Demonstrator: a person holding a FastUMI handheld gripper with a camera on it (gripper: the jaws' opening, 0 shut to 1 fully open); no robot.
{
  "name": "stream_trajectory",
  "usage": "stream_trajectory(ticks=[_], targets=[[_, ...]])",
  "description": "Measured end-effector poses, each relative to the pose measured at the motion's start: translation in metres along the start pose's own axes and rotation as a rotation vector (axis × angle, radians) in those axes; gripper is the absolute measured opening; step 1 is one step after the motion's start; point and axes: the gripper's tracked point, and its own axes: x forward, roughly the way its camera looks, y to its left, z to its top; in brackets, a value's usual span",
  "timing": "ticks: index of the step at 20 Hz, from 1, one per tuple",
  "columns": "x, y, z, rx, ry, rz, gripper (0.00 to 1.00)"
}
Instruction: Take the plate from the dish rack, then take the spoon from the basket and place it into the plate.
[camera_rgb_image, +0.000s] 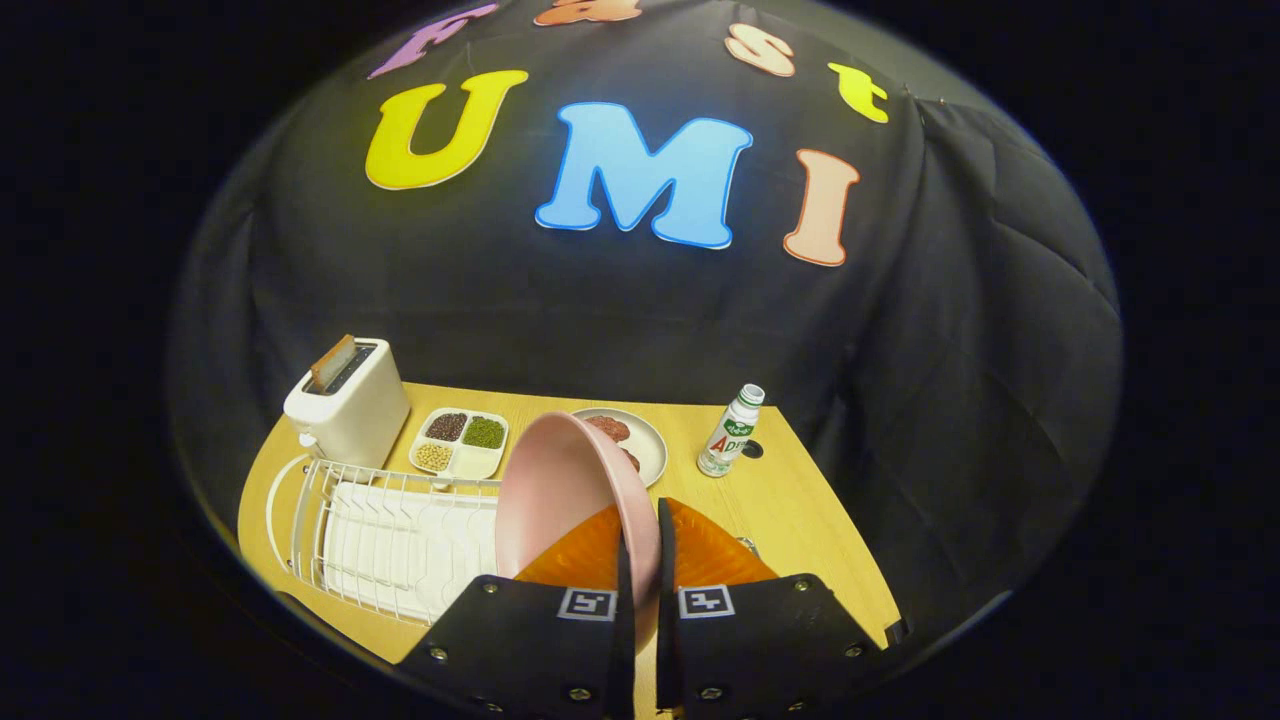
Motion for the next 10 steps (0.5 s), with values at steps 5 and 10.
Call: stream_trajectory(ticks=[5, 10], targets=[[-0.032, -0.055, -0.034, 0.121, 0.026, 0.095, 0.08], [-0.053, -0.085, -0.092, 0.320, 0.099, 0.252, 0.08]])
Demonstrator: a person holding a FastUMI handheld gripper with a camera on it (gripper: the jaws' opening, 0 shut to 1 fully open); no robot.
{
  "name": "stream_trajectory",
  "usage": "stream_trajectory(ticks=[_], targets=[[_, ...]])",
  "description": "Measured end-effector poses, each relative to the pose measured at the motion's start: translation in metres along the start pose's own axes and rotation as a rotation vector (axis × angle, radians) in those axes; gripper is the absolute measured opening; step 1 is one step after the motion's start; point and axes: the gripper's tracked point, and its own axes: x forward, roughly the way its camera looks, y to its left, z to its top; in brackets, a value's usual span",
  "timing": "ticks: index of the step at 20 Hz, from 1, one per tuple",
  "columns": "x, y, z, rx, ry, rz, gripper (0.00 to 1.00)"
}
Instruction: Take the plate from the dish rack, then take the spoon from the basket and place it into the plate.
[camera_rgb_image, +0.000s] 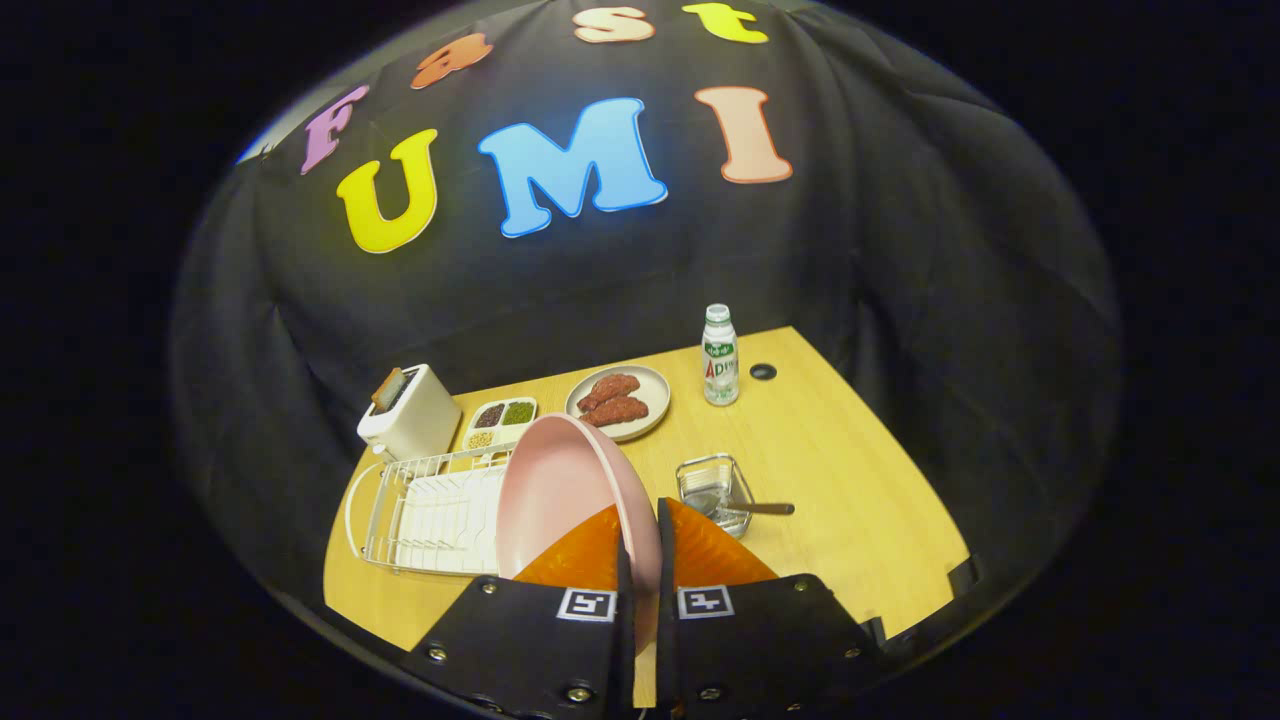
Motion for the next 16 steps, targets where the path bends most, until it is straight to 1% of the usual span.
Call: stream_trajectory(ticks=[1, 5, 7, 11, 12, 14, 16], targets=[[-0.002, -0.008, -0.011, 0.019, 0.014, 0.020, 0.08], [-0.001, -0.028, -0.057, 0.012, 0.075, 0.094, 0.08], [0.005, -0.029, -0.082, 0.055, 0.114, 0.150, 0.08], [0.025, -0.028, -0.127, 0.140, 0.208, 0.226, 0.08], [0.031, -0.029, -0.136, 0.165, 0.220, 0.236, 0.08], [0.042, -0.034, -0.148, 0.194, 0.246, 0.230, 0.08], [0.049, -0.035, -0.159, 0.199, 0.266, 0.242, 0.08]])
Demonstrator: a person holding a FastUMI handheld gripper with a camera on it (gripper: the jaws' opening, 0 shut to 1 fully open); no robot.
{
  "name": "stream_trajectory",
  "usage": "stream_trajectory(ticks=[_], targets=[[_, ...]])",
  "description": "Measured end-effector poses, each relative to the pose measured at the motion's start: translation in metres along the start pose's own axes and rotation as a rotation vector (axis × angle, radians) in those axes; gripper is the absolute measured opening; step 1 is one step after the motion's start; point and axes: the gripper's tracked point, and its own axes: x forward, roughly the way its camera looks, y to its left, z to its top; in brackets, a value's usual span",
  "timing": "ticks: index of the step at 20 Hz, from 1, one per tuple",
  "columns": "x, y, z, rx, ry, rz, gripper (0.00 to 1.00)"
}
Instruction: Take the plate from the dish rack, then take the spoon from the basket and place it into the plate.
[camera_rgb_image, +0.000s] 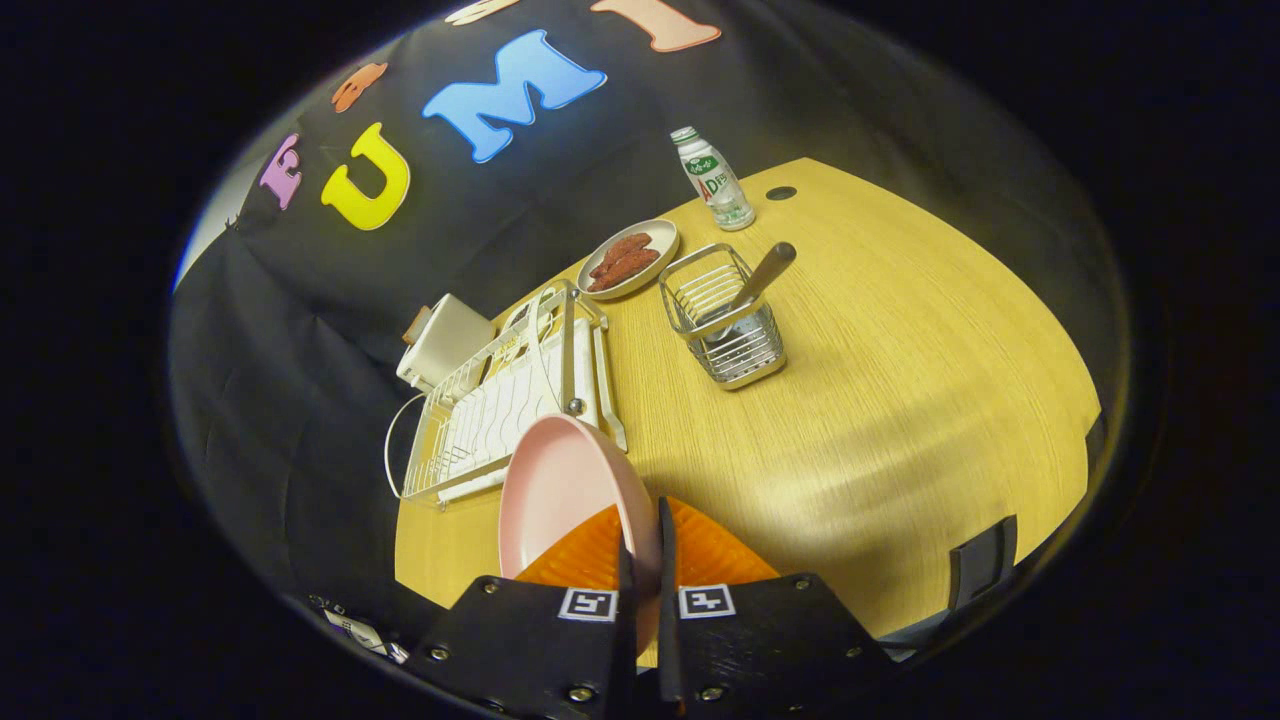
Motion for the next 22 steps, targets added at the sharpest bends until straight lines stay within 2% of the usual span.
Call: stream_trajectory(ticks=[8, 15, 20, 22], targets=[[0.034, -0.009, -0.023, 0.050, 0.073, 0.036, 0.08], [0.057, -0.005, -0.040, 0.029, 0.112, 0.049, 0.08], [0.060, -0.009, -0.042, -0.013, 0.118, 0.053, 0.08], [0.054, -0.006, -0.039, 0.003, 0.117, 0.085, 0.09]])
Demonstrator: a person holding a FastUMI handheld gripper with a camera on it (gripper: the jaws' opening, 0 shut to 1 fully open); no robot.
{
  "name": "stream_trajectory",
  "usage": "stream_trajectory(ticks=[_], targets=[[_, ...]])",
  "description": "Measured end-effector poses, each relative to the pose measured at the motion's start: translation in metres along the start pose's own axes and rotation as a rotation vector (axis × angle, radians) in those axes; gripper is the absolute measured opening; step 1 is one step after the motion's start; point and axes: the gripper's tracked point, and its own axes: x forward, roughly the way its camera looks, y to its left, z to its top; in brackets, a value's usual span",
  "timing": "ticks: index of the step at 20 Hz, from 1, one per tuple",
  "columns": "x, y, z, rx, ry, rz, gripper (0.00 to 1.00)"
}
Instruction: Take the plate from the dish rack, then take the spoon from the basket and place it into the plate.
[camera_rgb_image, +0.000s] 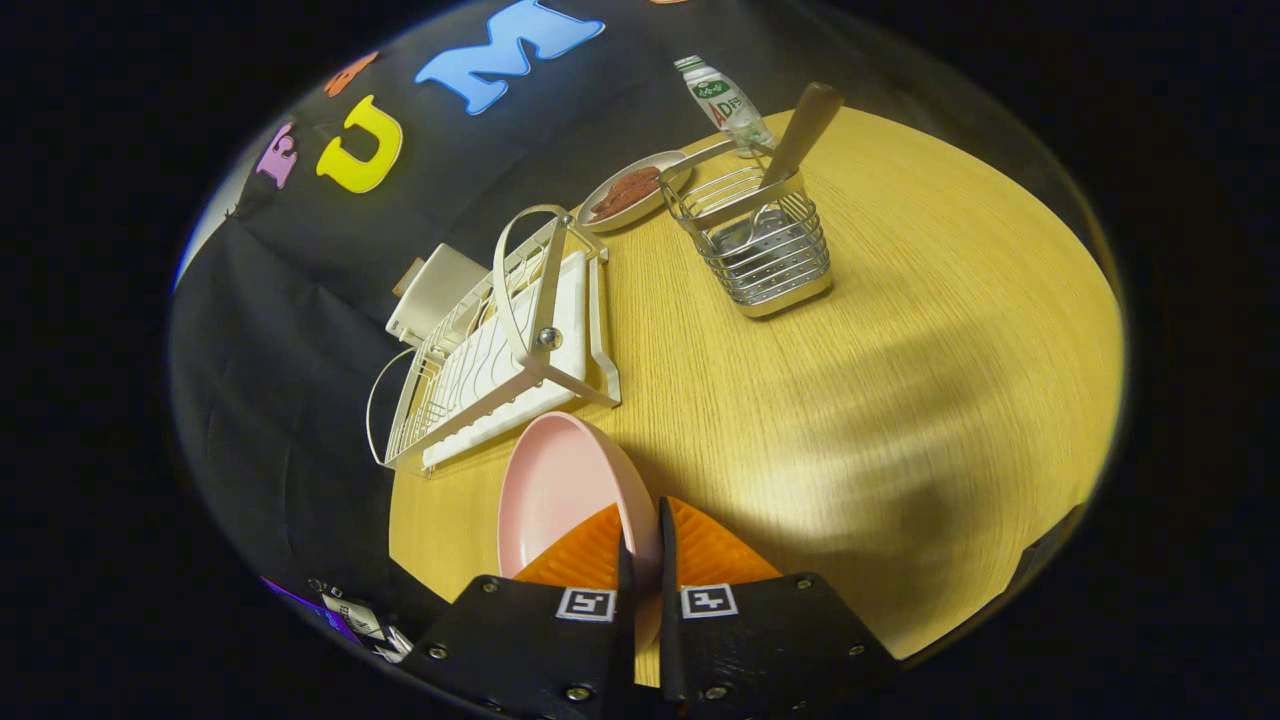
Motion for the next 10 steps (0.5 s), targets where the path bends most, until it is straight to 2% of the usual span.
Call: stream_trajectory(ticks=[2, 5, 6, 10], targets=[[0.005, 0.001, 0.002, 0.024, -0.009, 0.013, 0.17], [-0.006, -0.012, 0.020, -0.042, -0.083, -0.030, 0.17], [-0.011, -0.015, 0.026, -0.069, -0.108, -0.047, 0.22], [-0.054, -0.019, 0.064, -0.283, -0.286, -0.123, 0.22]])
